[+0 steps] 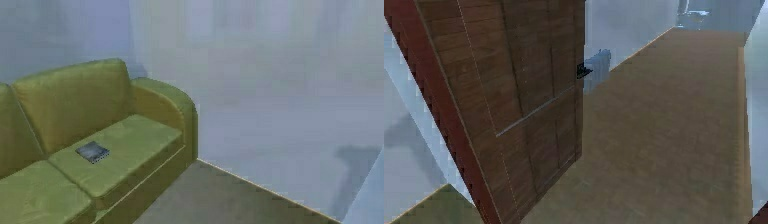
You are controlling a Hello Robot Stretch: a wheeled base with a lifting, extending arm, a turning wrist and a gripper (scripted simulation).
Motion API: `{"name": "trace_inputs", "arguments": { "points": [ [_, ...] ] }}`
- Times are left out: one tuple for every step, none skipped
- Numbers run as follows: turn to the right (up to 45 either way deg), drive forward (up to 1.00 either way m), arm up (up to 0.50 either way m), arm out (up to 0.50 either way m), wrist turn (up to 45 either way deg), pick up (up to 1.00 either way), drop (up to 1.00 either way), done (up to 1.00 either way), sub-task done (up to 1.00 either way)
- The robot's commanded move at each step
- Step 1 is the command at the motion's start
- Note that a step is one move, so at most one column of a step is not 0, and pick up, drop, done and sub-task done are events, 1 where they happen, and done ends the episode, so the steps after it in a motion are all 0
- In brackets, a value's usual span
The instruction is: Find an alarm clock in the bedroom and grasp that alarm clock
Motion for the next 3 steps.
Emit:
{"name": "trace_inputs", "arguments": {
  "points": [
    [45.0,0.00,0.00,0.00,0.0,0.00,0.00,0.00,0.00],
    [42.0,0.00,0.00,0.00,0.0,0.00,0.00,0.00,0.00],
    [0.0,0.40,0.00,0.00,0.0,0.00,0.00,0.00,0.00]
  ]
}}
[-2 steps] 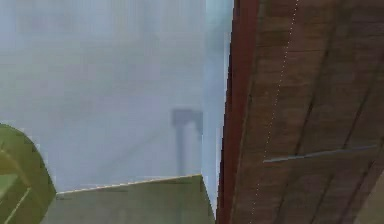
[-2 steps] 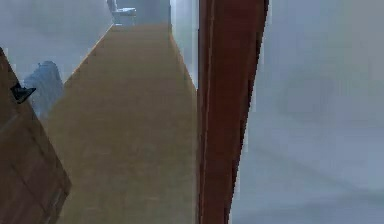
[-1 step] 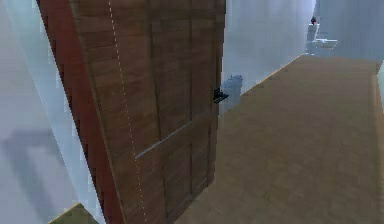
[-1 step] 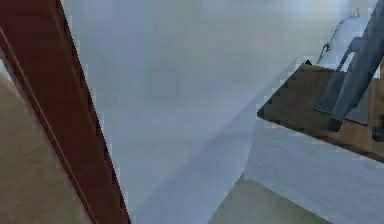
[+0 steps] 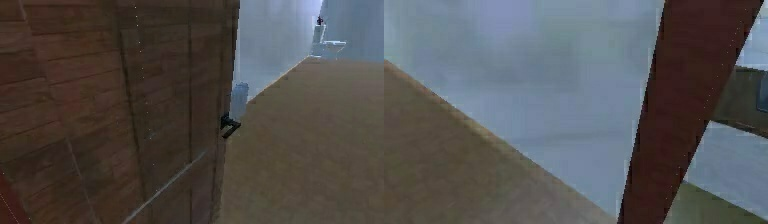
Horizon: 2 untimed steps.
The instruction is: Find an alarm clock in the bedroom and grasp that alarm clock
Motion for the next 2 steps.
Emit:
{"name": "trace_inputs", "arguments": {
  "points": [
    [45.0,0.00,0.00,0.00,0.0,0.00,0.00,0.00,0.00],
    [6.0,0.00,0.00,0.00,0.0,0.00,0.00,0.00,0.00]
  ]
}}
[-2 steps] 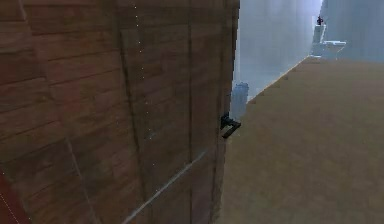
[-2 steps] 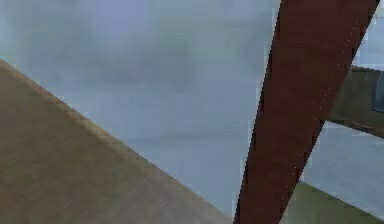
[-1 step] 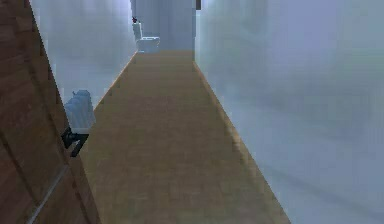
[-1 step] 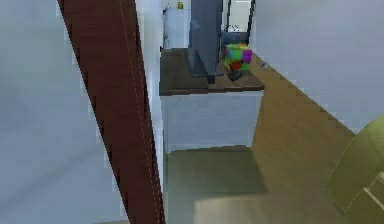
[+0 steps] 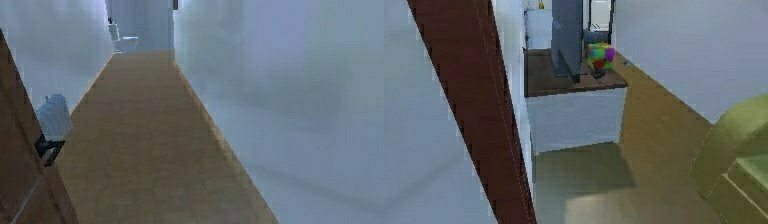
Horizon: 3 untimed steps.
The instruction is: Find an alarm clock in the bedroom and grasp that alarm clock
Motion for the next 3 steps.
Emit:
{"name": "trace_inputs", "arguments": {
  "points": [
    [0.0,1.00,0.00,0.00,0.0,0.00,0.00,0.00,0.00],
    [21.0,0.00,0.00,0.00,0.0,0.00,0.00,0.00,0.00],
    [0.0,0.10,0.00,0.00,0.0,0.00,0.00,0.00,0.00]
  ]
}}
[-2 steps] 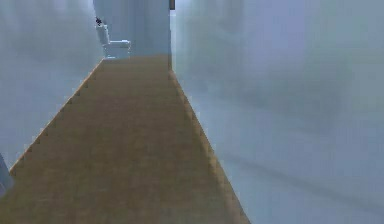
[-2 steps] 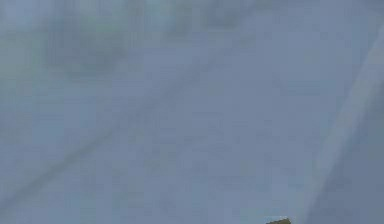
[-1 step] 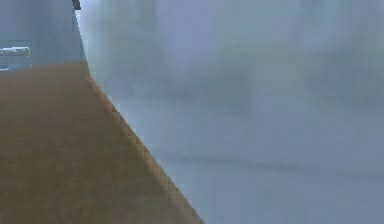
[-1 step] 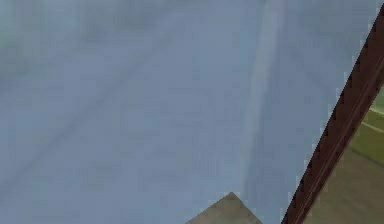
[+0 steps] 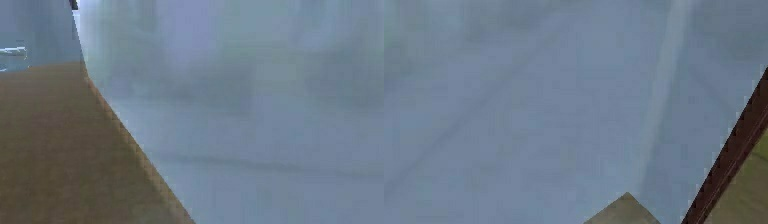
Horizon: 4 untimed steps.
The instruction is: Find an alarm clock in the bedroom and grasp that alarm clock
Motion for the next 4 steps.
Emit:
{"name": "trace_inputs", "arguments": {
  "points": [
    [-30.0,0.00,0.00,0.00,0.0,0.00,0.00,0.00,0.00],
    [0.0,1.00,0.00,0.00,0.0,0.00,0.00,0.00,0.00],
    [-3.0,0.00,0.00,0.00,0.0,0.00,0.00,0.00,0.00],
    [0.0,1.00,0.00,0.00,0.0,0.00,0.00,0.00,0.00]
  ]
}}
